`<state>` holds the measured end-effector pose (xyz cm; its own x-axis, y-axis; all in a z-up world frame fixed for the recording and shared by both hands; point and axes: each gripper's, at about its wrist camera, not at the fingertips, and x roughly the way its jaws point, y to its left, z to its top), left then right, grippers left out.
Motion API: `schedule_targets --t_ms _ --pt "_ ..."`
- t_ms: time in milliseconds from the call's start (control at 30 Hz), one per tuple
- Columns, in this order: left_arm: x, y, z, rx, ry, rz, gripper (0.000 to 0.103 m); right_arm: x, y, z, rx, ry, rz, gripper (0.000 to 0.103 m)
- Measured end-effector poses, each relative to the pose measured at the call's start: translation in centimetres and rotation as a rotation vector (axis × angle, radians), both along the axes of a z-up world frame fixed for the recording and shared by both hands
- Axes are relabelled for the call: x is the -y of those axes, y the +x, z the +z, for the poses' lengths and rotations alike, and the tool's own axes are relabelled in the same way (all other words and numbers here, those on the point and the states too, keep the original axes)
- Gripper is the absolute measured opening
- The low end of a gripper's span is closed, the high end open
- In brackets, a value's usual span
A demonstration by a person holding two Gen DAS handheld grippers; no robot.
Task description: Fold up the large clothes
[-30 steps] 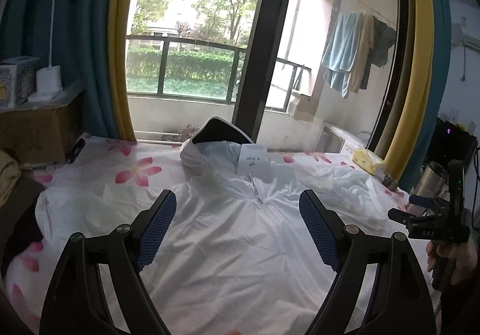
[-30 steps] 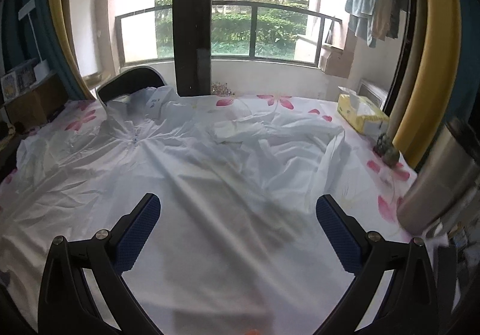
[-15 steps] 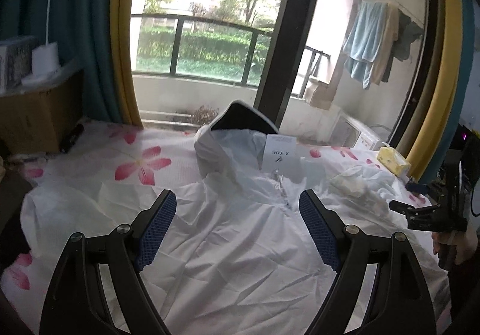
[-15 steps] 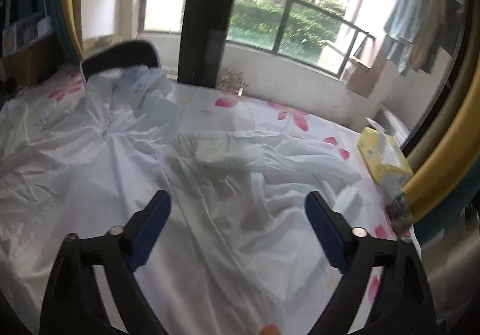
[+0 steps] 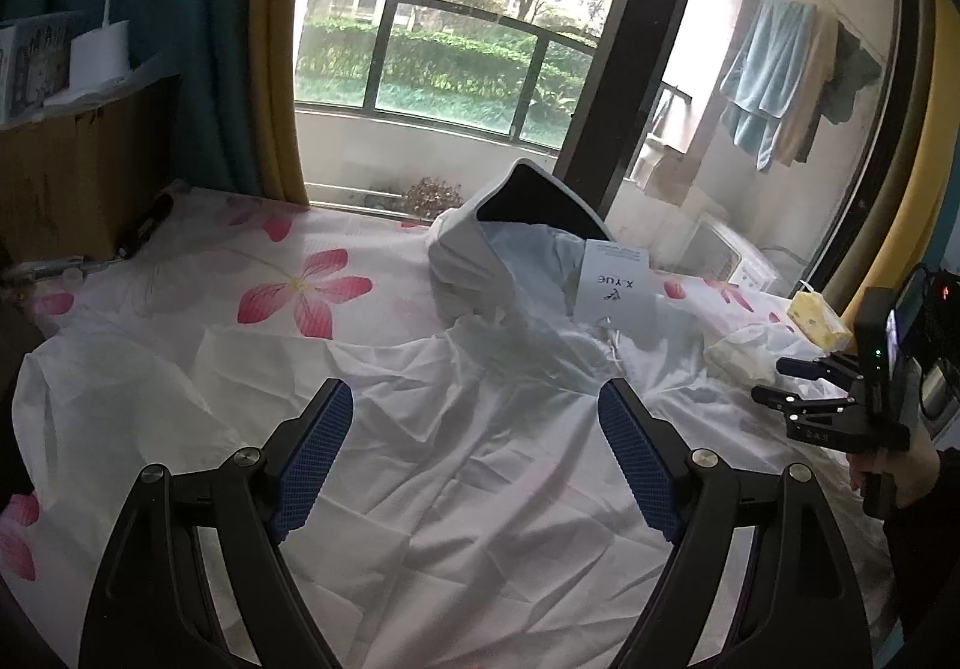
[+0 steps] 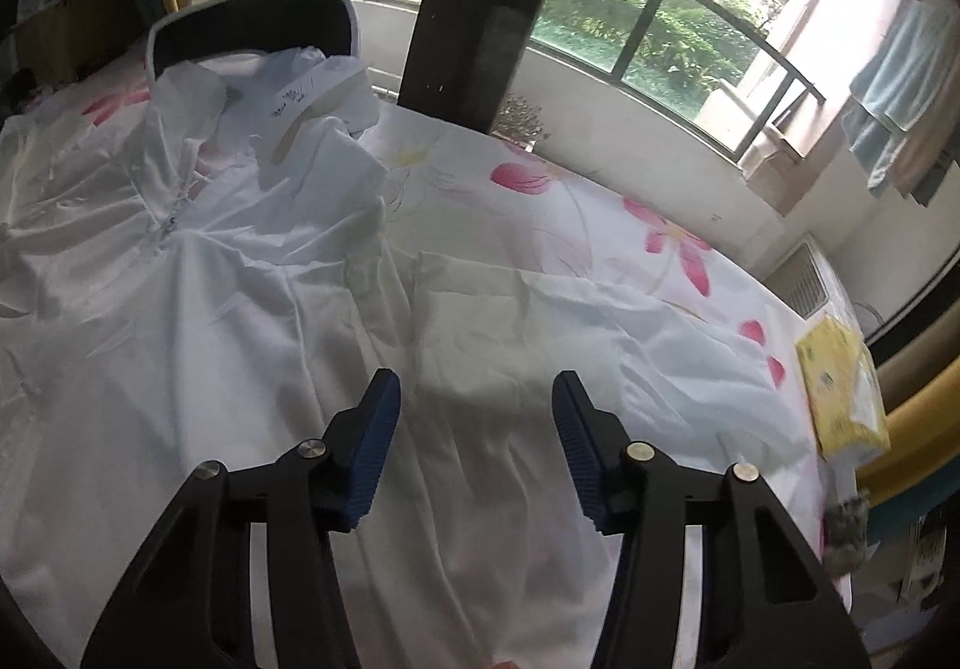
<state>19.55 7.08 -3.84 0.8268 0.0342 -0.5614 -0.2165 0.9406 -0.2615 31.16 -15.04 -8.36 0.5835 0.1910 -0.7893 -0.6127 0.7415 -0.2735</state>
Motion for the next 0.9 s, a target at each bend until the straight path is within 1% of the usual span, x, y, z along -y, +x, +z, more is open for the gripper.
schedule_targets --t_ms 33,100,167,200,267,300,433,633,733,900 --pt "-0.1 0.0 -0.1 -0.001 -0.002 0.001 0.086 -0.2 0.2 -0.2 -0.001 -0.003 0.005 0.052" --pt "-0.2 0.0 -0.2 -0.004 -0.007 0.002 0.086 -0.6 0.6 -0.6 -0.015 -0.004 0.013 0.045" --pt "-0.2 0.0 -0.3 -0.005 -0.010 0.001 0.086 -0.7 1.0 -1.0 -0.034 -0.001 0.012 0.027" --pt "-0.2 -0.1 -0.3 -0.005 -0.011 0.001 0.086 -0.6 1.1 -1.1 -0.042 0.011 0.017 0.023" --pt "-0.2 -0.2 -0.3 -0.002 -0.012 0.000 0.086 -0.4 1.0 -0.9 -0.046 0.015 0.014 0.006" --pt "-0.2 -0.3 -0.2 0.000 -0.012 0.000 0.086 -0.3 1.0 -0.8 -0.038 0.018 0.009 0.003" --pt "-0.2 -0.9 0.4 0.022 -0.005 -0.003 0.086 0.4 1.0 0.9 -0.003 0.056 -0.021 0.002" --pt "-0.6 -2.3 1.5 0.059 0.007 -0.012 0.086 0.6 -0.3 5.4 0.070 0.123 -0.041 0.002" --pt "-1.2 -3.4 2.0 0.079 0.022 -0.015 0.086 0.0 -1.7 7.4 0.098 0.168 -0.046 0.002" --pt "-2.7 -4.9 2.7 0.099 0.024 -0.030 0.086 -2.9 -3.9 9.1 0.125 0.198 -0.020 0.002"
